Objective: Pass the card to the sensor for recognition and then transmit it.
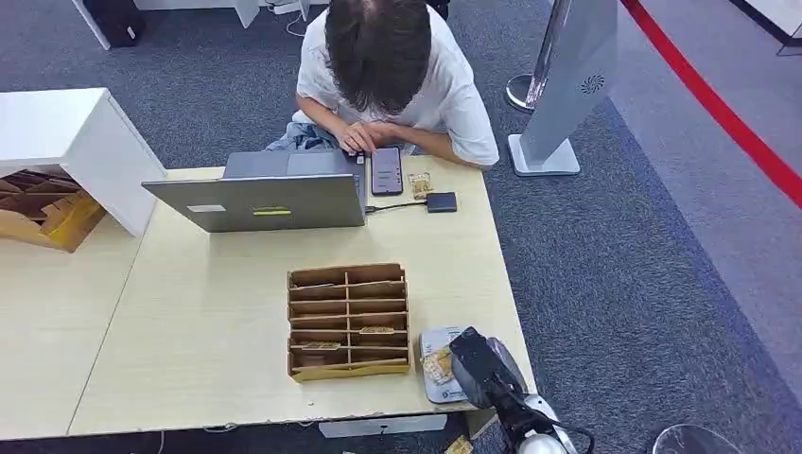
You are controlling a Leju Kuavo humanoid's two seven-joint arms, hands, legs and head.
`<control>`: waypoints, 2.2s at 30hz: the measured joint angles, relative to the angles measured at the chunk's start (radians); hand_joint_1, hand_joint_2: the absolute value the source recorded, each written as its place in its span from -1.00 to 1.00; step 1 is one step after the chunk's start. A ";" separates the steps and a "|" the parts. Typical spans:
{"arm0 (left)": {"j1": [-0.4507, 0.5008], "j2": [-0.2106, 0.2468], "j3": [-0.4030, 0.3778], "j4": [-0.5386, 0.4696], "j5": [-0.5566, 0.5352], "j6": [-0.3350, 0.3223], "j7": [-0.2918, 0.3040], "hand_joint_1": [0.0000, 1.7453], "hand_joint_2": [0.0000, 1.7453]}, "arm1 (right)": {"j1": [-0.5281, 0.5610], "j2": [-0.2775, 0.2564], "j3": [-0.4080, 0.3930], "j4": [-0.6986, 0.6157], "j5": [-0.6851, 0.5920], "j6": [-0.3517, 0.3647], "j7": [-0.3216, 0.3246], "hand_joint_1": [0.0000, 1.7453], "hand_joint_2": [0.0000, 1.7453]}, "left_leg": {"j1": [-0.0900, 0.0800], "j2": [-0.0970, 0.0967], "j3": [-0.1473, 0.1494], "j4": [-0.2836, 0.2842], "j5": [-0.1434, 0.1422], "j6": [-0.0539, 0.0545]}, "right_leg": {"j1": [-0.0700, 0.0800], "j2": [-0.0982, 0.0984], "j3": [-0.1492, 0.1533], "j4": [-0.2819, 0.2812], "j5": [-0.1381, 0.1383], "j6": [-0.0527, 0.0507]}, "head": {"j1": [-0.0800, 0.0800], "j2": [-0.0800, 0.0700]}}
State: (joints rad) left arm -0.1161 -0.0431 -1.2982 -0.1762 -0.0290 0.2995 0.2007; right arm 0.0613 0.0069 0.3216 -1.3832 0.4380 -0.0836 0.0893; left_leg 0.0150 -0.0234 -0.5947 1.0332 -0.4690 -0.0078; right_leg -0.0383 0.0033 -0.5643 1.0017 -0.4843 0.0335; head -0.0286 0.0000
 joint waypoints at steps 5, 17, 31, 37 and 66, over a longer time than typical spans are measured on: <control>0.001 0.000 0.000 0.000 0.000 0.002 0.000 -1.00 -1.00 | -0.002 0.002 0.000 0.002 0.032 -0.014 0.016 1.00 1.00 | 0.000 0.000 0.000 0.000 0.000 0.000 | 0.000 0.000 0.000 0.000 0.000 0.000 | 0.000 0.000; 0.002 -0.001 0.005 0.000 0.000 0.003 0.003 -1.00 -1.00 | -0.004 0.010 0.000 0.002 0.082 -0.030 0.035 1.00 1.00 | 0.000 0.000 0.000 0.000 0.000 0.000 | 0.000 0.000 0.000 0.000 0.000 0.000 | 0.000 0.000; 0.003 -0.002 0.006 0.000 -0.001 0.006 0.006 -1.00 -1.00 | -0.009 0.017 0.005 0.002 0.190 -0.049 0.079 1.00 1.00 | 0.000 0.000 0.000 0.000 0.000 0.000 | 0.000 0.000 0.000 0.000 0.000 0.000 | 0.000 0.000; 0.003 -0.004 0.006 0.000 -0.003 0.006 0.008 -1.00 -1.00 | -0.012 0.021 0.005 0.006 0.211 -0.049 0.091 1.00 1.00 | 0.000 0.000 0.000 0.000 0.000 0.000 | 0.000 0.000 0.000 0.000 0.000 0.000 | 0.000 0.000; 0.001 -0.008 0.007 0.000 -0.010 0.006 0.027 -1.00 -1.00 | -0.017 0.035 0.004 0.019 0.268 -0.047 0.098 1.00 1.00 | 0.000 0.000 0.001 0.000 0.000 0.000 | 0.000 0.000 0.001 0.000 0.000 0.000 | 0.000 0.000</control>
State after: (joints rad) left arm -0.1155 -0.0515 -1.2909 -0.1762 -0.0389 0.3052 0.2281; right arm 0.0443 0.0420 0.3258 -1.3645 0.7057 -0.1308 0.1869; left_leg 0.0150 -0.0234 -0.5939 1.0332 -0.4690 -0.0078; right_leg -0.0383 0.0033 -0.5636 1.0017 -0.4843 0.0335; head -0.0290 0.0000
